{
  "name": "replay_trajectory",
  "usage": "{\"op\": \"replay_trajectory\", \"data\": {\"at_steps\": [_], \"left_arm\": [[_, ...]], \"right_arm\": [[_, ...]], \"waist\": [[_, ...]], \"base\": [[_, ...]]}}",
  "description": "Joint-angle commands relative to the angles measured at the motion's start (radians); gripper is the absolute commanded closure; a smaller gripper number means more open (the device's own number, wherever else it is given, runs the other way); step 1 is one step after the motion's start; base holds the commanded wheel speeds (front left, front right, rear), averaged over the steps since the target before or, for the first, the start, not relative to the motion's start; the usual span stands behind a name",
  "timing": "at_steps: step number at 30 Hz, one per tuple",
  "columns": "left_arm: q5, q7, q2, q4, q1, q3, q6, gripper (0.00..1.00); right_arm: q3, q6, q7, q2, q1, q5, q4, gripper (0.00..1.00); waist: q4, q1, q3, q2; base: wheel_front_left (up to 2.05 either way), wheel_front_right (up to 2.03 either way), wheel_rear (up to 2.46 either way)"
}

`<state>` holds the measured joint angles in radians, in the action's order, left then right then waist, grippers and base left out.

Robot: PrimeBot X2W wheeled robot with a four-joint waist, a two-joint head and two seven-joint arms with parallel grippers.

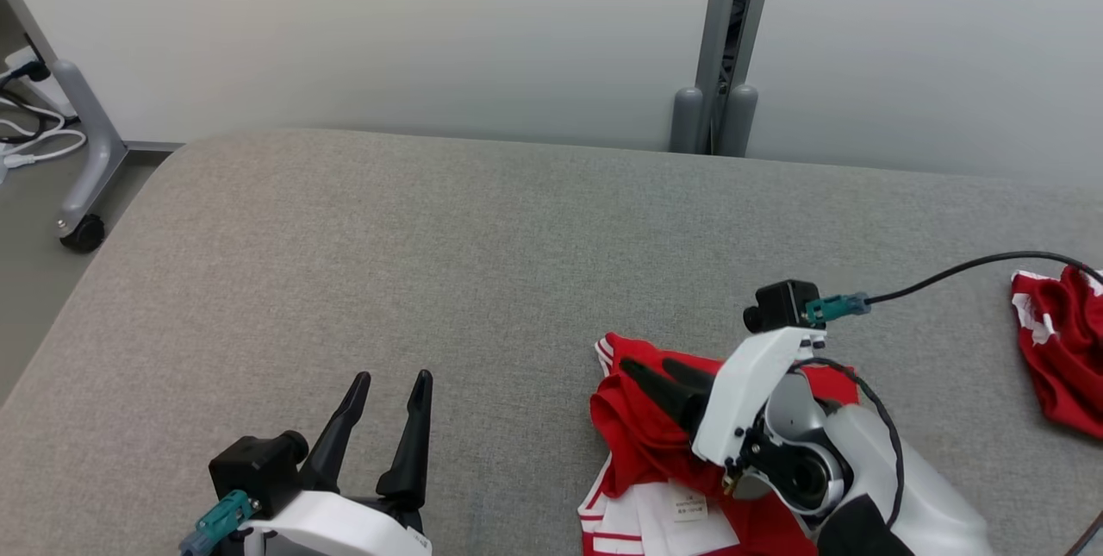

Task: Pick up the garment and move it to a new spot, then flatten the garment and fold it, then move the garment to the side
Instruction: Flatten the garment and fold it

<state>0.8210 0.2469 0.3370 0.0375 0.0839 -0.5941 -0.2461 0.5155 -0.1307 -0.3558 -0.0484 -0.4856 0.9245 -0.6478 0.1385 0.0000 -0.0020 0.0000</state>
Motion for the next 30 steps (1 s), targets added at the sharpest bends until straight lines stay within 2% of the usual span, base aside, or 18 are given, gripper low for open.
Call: {"op": "replay_trajectory", "data": {"at_steps": [1,4,10,16,18,19,22,23,24,30], "left_arm": [[0.006,0.003,0.005,0.002,-0.008,0.003,0.004,0.0],[0.008,0.003,0.008,0.0,-0.014,0.002,-0.001,0.0],[0.005,-0.003,0.014,-0.013,-0.027,-0.003,-0.01,0.0],[0.003,-0.006,0.02,-0.025,-0.032,-0.005,-0.017,0.0],[0.003,-0.008,0.023,-0.028,-0.033,-0.005,-0.019,0.0],[0.003,-0.008,0.024,-0.03,-0.033,-0.004,-0.019,0.0],[0.005,-0.008,0.027,-0.034,-0.032,-0.003,-0.021,0.0],[0.005,-0.009,0.028,-0.036,-0.031,-0.003,-0.021,0.0],[0.005,-0.01,0.03,-0.036,-0.029,-0.003,-0.021,0.0],[0.002,-0.021,0.037,-0.04,-0.015,-0.005,-0.023,0.0]], "right_arm": [[0.008,0.0,0.015,-0.005,-0.022,0.017,-0.005,0.0],[0.02,0.0,0.039,-0.005,-0.057,0.032,-0.007,0.0],[-0.062,0.0,0.12,-0.006,-0.098,-0.079,0.004,0.0],[-0.114,0.0,0.176,-0.085,-0.015,-0.229,0.109,0.0],[-0.113,0.0,0.187,-0.106,0.029,-0.264,0.157,0.41],[-0.11,0.0,0.189,-0.114,0.054,-0.28,0.179,0.56],[-0.099,0.0,0.193,-0.133,0.131,-0.307,0.235,0.74],[-0.094,0.0,0.193,-0.133,0.154,-0.314,0.248,0.84],[-0.09,0.0,0.196,-0.133,0.175,-0.323,0.259,1.0],[-0.072,0.0,0.214,-0.109,0.267,-0.354,0.244,1.0]], "waist": [[-0.006,0.0,-0.006,0.0],[-0.018,0.0,-0.016,0.0],[-0.046,0.0,-0.025,0.0],[-0.065,0.0,-0.026,0.0],[-0.072,0.0,-0.022,0.0],[-0.075,0.0,-0.02,0.0],[-0.079,0.0,-0.015,0.0],[-0.08,0.0,-0.013,0.0],[-0.08,0.0,-0.011,0.0],[-0.063,0.0,0.001,0.0]], "base": [[0.0,0.0,0.0],[0.0,0.0,0.0],[0.0,0.0,0.0],[0.0,0.0,0.0],[0.0,0.0,0.0],[0.0,0.0,0.0],[0.0,0.0,0.0],[0.0,0.0,0.0],[0.0,0.0,0.0],[0.0,0.0,0.0]]}}
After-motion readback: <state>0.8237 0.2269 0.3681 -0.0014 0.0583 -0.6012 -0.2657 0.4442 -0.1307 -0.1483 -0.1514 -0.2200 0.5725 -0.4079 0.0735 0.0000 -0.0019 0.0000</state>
